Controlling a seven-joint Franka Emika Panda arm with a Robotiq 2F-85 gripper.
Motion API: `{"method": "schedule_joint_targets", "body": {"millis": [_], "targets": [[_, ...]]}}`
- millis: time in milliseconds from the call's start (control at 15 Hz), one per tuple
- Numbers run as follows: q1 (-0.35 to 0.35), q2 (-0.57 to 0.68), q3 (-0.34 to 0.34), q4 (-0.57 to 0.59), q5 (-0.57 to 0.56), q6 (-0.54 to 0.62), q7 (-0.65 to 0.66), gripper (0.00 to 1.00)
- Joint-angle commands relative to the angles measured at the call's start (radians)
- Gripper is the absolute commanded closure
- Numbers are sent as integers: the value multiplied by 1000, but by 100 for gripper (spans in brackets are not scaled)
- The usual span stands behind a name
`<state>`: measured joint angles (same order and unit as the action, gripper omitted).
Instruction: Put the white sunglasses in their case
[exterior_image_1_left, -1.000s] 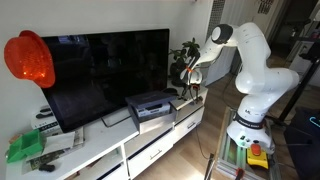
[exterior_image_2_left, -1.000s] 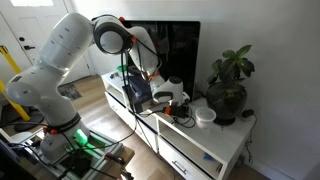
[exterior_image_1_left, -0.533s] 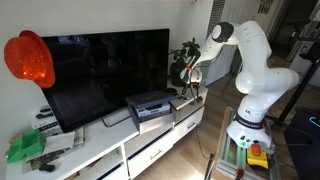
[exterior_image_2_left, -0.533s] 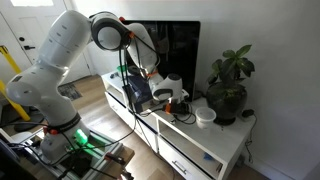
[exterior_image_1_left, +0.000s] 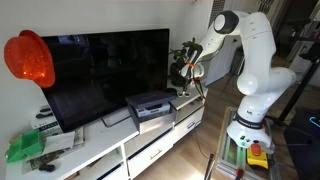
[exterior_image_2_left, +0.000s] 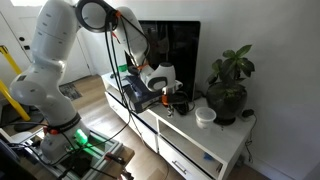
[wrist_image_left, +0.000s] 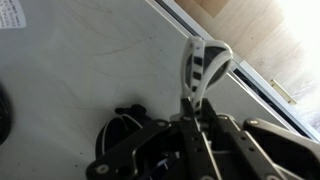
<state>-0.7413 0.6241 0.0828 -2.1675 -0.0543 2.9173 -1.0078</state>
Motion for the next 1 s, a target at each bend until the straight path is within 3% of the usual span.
{"method": "schedule_joint_targets", "body": {"millis": [0,267,600,933], "targets": [[86,-114,-62,-90,-56,43,22,97],[127,-112,-72,-67,-61,140,13,97],[103,-23,-36,-11,-70,236,10,97],[78,75,-25,45,-147,333,14,97]]}}
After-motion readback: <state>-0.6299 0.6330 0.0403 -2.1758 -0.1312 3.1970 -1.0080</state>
